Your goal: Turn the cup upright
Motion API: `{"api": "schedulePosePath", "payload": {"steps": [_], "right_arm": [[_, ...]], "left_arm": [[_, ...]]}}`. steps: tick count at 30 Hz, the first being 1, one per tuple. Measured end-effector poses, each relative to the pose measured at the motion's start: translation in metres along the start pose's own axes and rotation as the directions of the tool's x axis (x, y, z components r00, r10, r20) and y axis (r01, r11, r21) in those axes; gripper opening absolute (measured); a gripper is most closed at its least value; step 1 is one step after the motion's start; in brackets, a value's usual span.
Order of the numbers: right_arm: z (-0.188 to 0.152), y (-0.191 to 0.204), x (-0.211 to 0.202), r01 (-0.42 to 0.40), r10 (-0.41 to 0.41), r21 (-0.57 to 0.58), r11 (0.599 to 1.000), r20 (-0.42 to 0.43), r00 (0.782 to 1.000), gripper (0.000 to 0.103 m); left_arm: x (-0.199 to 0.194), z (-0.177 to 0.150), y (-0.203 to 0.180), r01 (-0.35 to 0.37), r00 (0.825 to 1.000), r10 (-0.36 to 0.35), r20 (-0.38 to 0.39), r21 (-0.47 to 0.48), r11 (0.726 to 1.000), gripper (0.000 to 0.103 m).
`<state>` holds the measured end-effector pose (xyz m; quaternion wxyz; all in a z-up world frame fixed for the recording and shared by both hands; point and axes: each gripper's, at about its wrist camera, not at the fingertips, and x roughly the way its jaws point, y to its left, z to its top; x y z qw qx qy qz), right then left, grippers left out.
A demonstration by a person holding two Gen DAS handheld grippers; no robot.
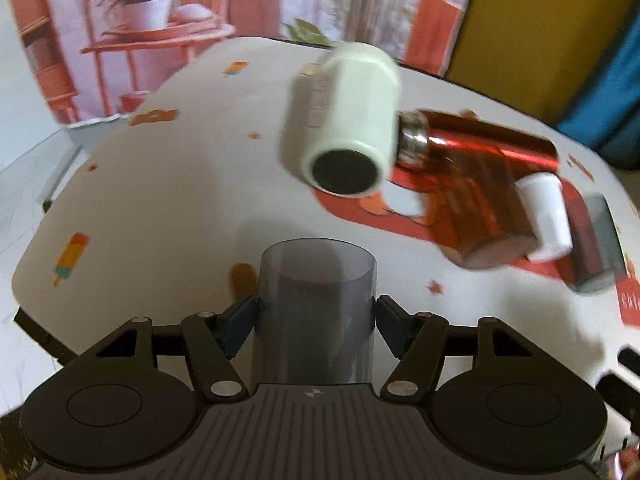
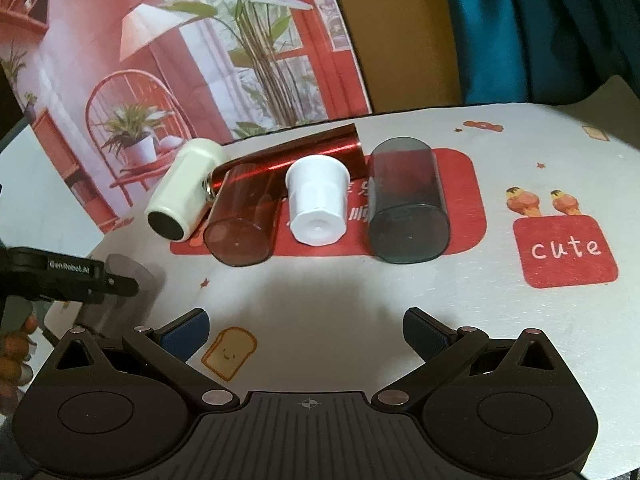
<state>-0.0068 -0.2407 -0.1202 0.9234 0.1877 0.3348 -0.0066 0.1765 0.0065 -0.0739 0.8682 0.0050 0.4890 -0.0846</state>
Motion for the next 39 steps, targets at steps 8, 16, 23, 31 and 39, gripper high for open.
{"api": "schedulePosePath", "payload": {"steps": [8, 16, 23, 31, 39], "right_arm": [[0.0, 0.011, 0.004, 0.02, -0.02, -0.035, 0.999, -0.024, 0.999, 0.103], [0.009, 0.032, 0.016, -0.004, -0.005, -0.083, 0.997, -0.102, 0.995, 0.103], [0.029, 0.087, 0.047, -0.118, 0.081, -0.19, 0.975, -0.188, 0.979, 0.103], [0.067, 0.179, 0.116, -0.228, 0.157, -0.229, 0.946, -0.291, 0.944, 0.103], [0.073, 0.217, 0.161, -0.225, 0.151, -0.179, 0.958, -0.352, 0.924, 0.102]], "left_arm": [[0.009, 0.02, 0.038, -0.036, 0.998, 0.043, 0.056, -0.132, 0.991, 0.069], [-0.007, 0.014, 0.052, 0.056, 0.992, -0.039, 0.118, -0.146, 0.988, 0.089], [-0.044, -0.035, 0.092, 0.016, 0.976, 0.025, 0.218, -0.185, 0.983, 0.103], [-0.04, -0.066, 0.133, -0.04, 0.969, 0.147, 0.198, -0.463, 0.886, 0.103], [-0.021, -0.059, 0.148, -0.127, 0.969, 0.217, 0.119, -0.515, 0.848, 0.103]]}}
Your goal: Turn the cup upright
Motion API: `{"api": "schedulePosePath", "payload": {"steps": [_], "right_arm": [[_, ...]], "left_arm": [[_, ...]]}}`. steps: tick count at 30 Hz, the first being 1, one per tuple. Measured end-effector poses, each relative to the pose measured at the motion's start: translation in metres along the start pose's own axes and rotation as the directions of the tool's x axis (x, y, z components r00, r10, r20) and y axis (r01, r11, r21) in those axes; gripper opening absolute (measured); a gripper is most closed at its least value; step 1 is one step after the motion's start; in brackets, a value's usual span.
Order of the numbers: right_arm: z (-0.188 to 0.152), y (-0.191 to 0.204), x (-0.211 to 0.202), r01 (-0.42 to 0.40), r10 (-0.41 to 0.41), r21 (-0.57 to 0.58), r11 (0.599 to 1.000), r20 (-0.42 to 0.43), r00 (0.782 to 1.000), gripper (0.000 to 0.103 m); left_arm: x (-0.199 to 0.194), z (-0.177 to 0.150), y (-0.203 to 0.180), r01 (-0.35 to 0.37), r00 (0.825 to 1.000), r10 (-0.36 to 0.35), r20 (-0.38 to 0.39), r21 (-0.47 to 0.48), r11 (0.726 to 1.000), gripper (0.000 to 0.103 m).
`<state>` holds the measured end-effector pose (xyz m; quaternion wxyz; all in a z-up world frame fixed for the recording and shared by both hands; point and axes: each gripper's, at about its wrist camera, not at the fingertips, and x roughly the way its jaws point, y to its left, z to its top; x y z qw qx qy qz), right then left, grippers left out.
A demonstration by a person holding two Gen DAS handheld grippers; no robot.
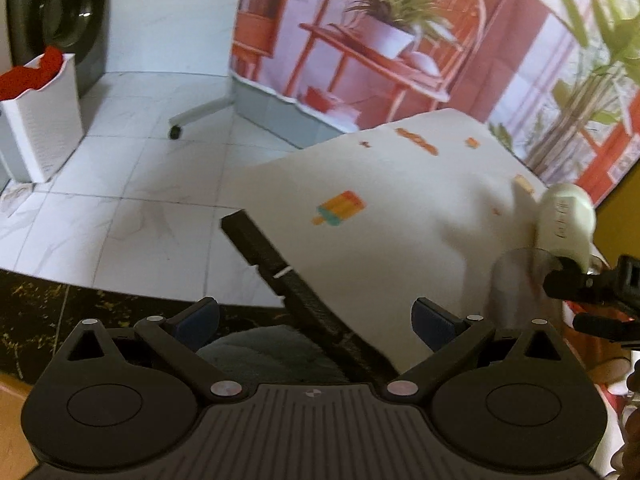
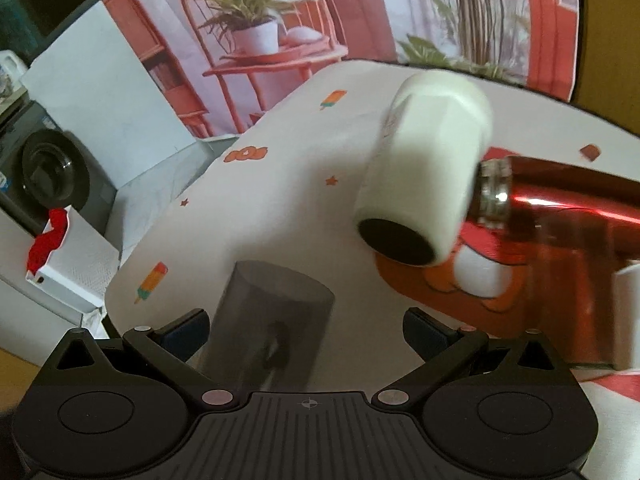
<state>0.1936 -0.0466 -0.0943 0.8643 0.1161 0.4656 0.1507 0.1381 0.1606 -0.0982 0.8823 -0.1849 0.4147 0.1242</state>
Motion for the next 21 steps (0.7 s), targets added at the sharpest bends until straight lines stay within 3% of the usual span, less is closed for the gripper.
{"api": "schedulePosePath", "payload": {"steps": [4, 12, 17, 21], "right_arm": [[0.004, 0.004, 0.017, -0.018, 0.018, 0.009, 1.0, -0.032, 0.999, 0.092], [0.003, 0.002, 0.023, -0.054, 0.054, 0.009, 0.998, -0.048, 0.997, 0.072], [-0.002, -0.005, 0.011, -0.069, 0.069, 0.011, 0.998, -0.01, 0.998, 0.071], [-0.007, -0.002, -0.005, -0.035, 0.039, -0.064, 0.997, 0.058, 0.998, 0.071]], "left_arm": [[0.001, 0.0, 0.012, -0.016, 1.0, 0.016, 0.001, -0.014, 1.0, 0.103], [-0.007, -0.01, -0.004, -0.015, 0.999, 0.012, 0.035, 0.107, 0.994, 0.103], [-0.011, -0.014, -0.009, 0.003, 0.999, -0.009, 0.044, 0.131, 0.991, 0.103], [-0.016, -0.017, -0.013, 0.02, 0.998, -0.03, 0.057, 0.161, 0.987, 0.103]]}}
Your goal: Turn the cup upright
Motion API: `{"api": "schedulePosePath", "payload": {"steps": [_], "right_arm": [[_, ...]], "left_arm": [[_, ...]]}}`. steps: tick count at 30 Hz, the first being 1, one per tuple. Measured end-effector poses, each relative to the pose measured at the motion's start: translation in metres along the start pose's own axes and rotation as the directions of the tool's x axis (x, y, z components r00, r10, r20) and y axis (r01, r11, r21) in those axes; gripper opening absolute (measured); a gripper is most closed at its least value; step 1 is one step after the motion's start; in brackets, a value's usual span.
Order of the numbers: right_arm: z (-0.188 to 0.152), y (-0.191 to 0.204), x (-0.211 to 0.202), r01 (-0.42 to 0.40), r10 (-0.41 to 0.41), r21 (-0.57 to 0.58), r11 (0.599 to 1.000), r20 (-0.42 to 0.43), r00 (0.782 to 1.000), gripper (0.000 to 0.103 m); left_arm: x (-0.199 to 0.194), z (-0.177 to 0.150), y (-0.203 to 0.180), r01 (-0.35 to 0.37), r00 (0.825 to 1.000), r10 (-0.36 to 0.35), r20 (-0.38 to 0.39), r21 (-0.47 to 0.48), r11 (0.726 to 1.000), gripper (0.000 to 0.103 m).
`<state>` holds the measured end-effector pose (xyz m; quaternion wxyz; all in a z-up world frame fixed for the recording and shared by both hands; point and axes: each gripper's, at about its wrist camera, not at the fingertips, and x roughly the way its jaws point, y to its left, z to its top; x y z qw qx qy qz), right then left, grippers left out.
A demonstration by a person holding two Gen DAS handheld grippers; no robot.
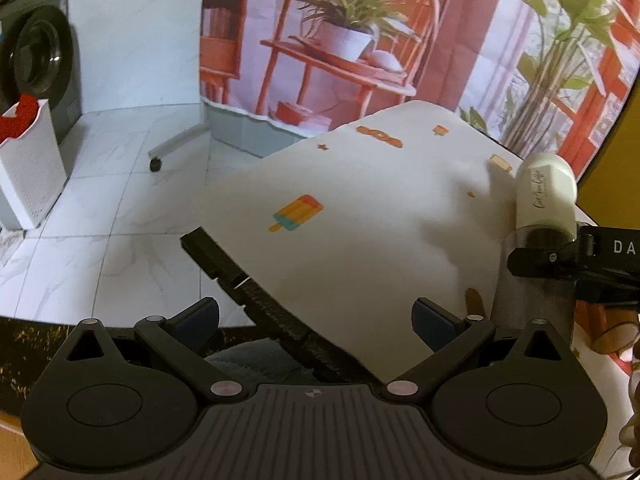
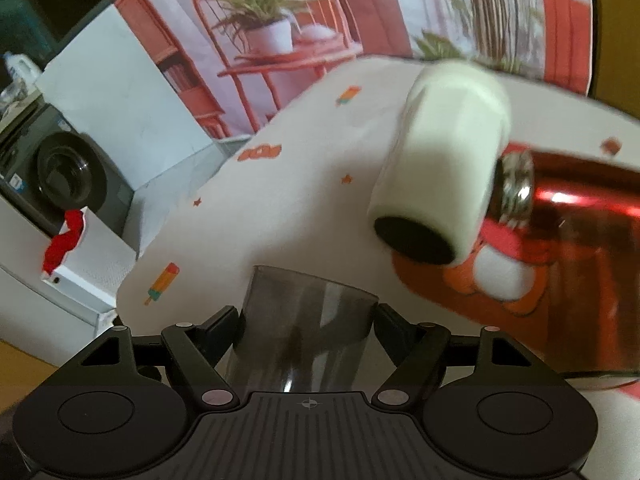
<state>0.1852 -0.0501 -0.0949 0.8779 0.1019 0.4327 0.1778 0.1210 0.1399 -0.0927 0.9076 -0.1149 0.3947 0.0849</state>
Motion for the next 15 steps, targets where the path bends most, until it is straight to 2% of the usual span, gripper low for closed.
{"api": "schedulePosePath", "payload": {"steps": [6, 15], "right_arm": [[-0.003, 0.012, -0.016, 0.072, -0.057, -0.157, 0.985, 0.096, 0.994, 0.07], [0.004, 0.025, -0.015, 0.132, -0.09, -0.257, 0.957, 0.17, 0.981, 0.067]], "left_arm": [[-0.003, -0.001, -0.006, 0.02, 1.0, -0.02, 0.015, 0.027, 0.999, 0.103], [-0.004, -0.002, -0.013, 0.041, 0.999, -0.042, 0.02, 0.072, 0.997, 0.103]]}}
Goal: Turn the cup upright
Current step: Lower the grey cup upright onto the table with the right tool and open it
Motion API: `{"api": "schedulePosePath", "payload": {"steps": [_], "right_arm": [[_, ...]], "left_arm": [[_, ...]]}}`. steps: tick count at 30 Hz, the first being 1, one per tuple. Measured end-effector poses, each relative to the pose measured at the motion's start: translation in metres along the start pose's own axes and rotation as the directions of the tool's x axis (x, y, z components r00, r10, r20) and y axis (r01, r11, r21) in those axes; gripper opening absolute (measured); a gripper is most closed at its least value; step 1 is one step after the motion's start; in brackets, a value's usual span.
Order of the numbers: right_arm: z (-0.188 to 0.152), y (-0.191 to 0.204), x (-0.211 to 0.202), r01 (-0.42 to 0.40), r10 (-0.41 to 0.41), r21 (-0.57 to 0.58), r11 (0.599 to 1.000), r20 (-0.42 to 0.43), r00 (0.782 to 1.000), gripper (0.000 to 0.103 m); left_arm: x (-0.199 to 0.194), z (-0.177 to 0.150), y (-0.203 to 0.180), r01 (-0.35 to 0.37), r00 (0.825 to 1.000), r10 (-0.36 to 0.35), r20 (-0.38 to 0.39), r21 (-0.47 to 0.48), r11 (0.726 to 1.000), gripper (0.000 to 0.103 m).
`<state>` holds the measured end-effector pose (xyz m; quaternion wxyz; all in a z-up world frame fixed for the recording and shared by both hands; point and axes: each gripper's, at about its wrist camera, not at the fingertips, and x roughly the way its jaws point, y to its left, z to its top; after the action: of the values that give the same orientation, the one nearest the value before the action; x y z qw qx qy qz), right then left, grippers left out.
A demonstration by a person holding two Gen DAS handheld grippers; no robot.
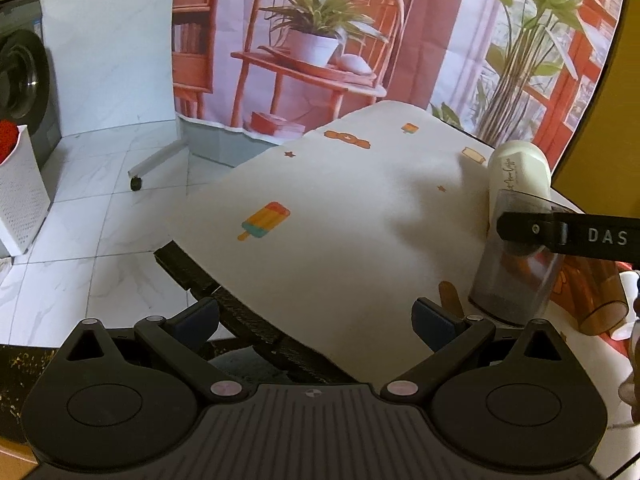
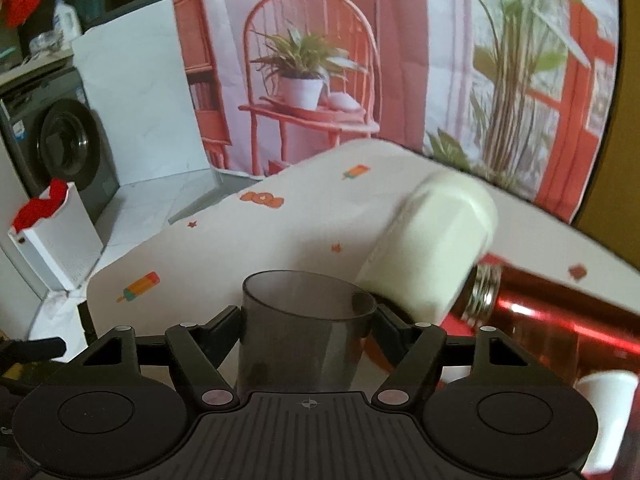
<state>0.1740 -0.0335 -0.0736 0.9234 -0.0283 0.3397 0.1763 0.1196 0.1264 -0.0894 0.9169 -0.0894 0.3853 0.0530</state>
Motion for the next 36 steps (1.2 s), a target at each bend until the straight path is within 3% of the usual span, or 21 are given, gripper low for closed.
{"api": "schedulePosePath", "payload": {"steps": [13, 16, 24, 31, 36], "right_arm": [[-0.007, 0.001, -0.015, -0.014, 0.014, 0.034, 0.999, -0.018, 1.0, 0.067], [-0.013, 0.001, -0.023, -0.022, 0.024, 0.049, 0.999, -0.031, 0.999, 0.069], [-0.029, -0.013, -0.069, -0.009, 0.008, 0.143, 0.99, 0.01, 1.0, 0.103], [-0.051, -0.034, -0.118, 0.019, -0.027, 0.223, 0.975, 0.034, 0.999, 0.103], [-0.07, -0.043, -0.147, 0.066, -0.076, 0.258, 0.964, 0.029, 0.997, 0.103]], "left_arm": [[-0.001, 0.001, -0.003, 0.029, 0.999, -0.029, 0.016, 0.022, 0.999, 0.103], [0.0, 0.003, -0.003, 0.089, 0.996, -0.089, -0.025, 0.015, 0.996, 0.103], [-0.017, 0.008, -0.02, 0.038, 0.999, -0.038, -0.001, 0.101, 0.994, 0.103], [-0.047, 0.013, -0.046, 0.08, 0.996, -0.085, 0.023, 0.175, 0.981, 0.103], [-0.061, 0.006, -0.065, 0.096, 0.995, -0.096, -0.013, 0.212, 0.973, 0.103]]}}
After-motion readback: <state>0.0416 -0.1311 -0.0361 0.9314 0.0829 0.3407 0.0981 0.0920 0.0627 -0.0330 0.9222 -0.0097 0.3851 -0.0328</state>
